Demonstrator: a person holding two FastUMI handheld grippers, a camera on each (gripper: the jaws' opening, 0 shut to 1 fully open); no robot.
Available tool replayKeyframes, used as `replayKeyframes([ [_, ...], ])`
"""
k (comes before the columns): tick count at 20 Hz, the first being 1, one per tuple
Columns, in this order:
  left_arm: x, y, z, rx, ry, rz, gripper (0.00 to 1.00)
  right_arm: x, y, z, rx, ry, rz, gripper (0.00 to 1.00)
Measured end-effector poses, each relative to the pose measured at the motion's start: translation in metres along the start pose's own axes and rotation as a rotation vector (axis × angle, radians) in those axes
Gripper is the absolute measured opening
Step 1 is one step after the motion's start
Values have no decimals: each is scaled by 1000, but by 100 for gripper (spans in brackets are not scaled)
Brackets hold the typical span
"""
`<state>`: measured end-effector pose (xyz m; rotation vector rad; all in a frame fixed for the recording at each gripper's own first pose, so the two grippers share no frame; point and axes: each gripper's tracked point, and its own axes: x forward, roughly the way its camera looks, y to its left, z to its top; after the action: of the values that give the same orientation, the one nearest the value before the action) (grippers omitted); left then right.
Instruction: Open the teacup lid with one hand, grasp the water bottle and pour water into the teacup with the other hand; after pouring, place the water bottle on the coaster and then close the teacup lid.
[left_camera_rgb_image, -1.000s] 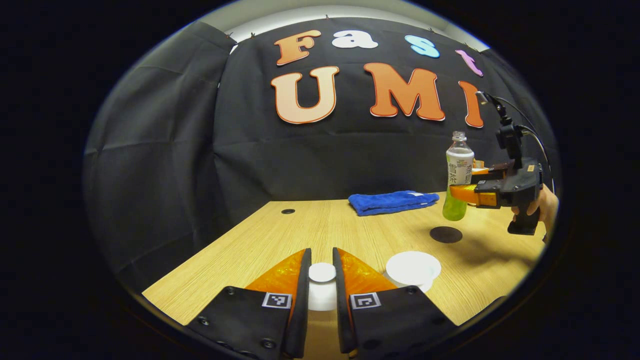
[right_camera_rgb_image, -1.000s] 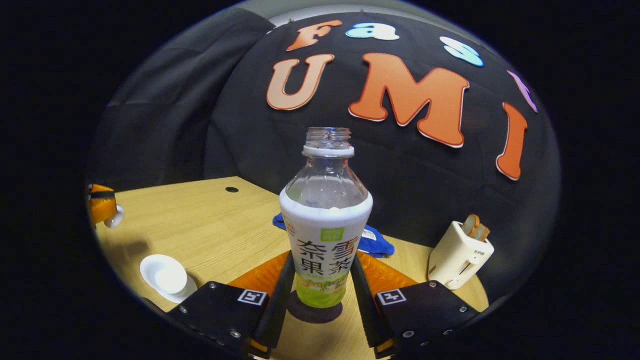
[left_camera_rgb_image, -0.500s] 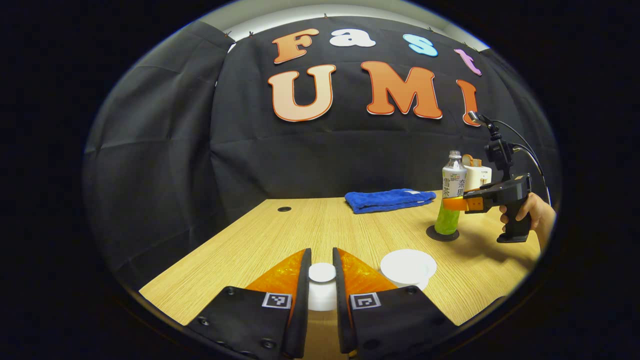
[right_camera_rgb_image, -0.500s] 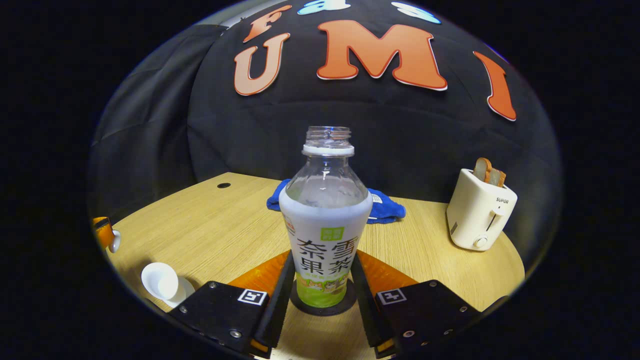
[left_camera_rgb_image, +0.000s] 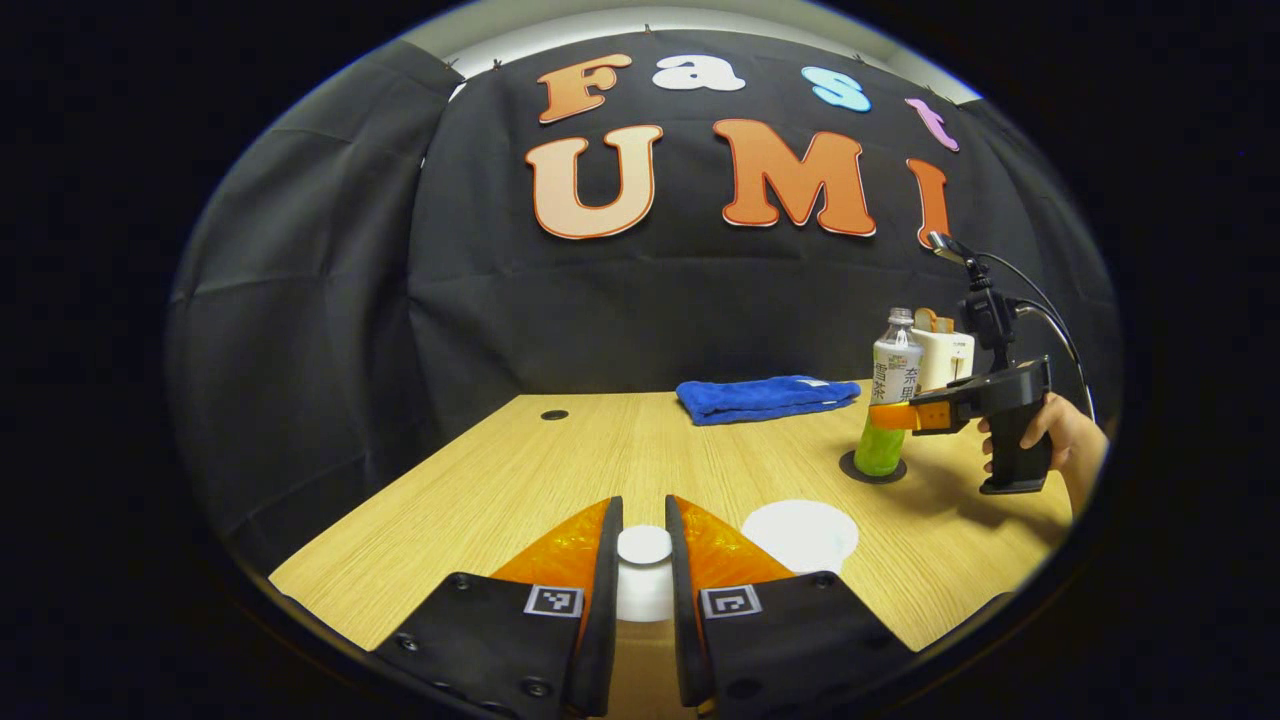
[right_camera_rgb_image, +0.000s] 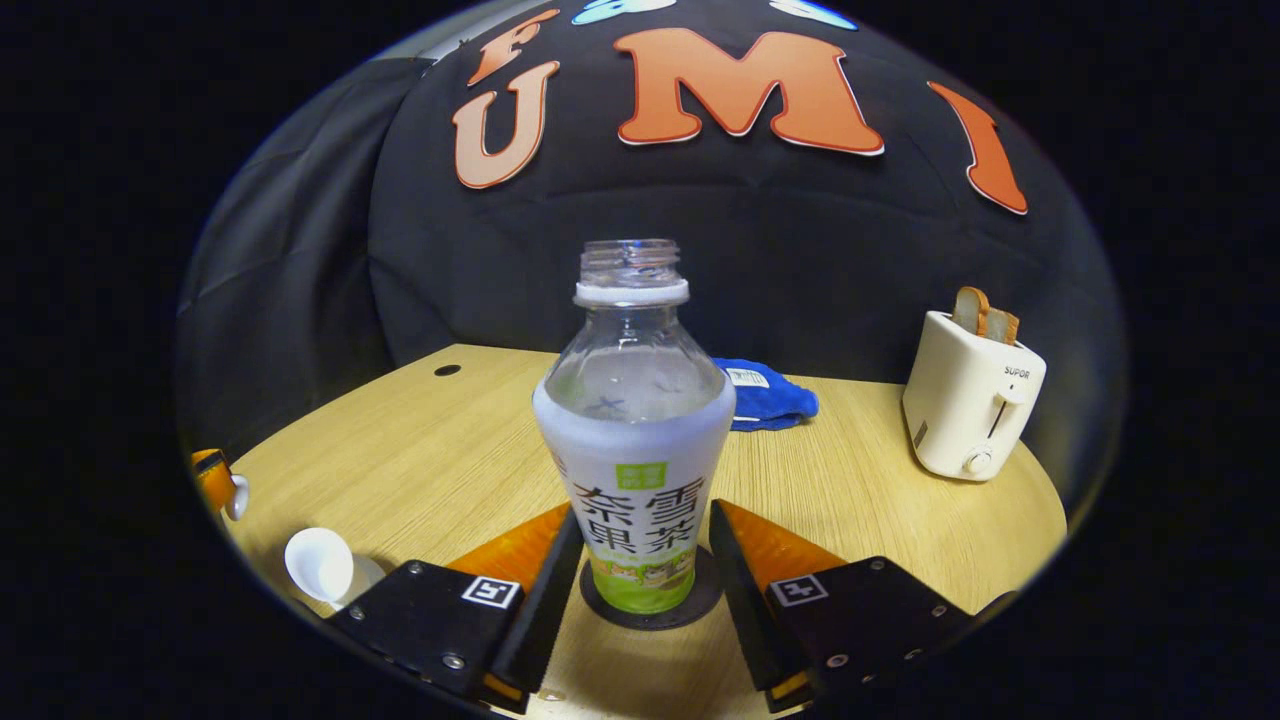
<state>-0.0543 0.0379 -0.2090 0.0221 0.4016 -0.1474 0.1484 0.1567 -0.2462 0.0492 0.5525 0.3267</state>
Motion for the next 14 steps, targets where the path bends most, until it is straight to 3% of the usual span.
replayKeyframes([
  [4, 5, -32, 8, -34, -19, -67, 29, -10, 2, 11, 13, -33, 17, 90],
  [8, 17, -66, 12, -50, -32, -139, 29, -31, 7, 20, 18, -72, 49, 94],
  [14, 35, -91, 11, -40, -40, -177, 29, -61, 4, 18, 12, -127, 47, 96],
])
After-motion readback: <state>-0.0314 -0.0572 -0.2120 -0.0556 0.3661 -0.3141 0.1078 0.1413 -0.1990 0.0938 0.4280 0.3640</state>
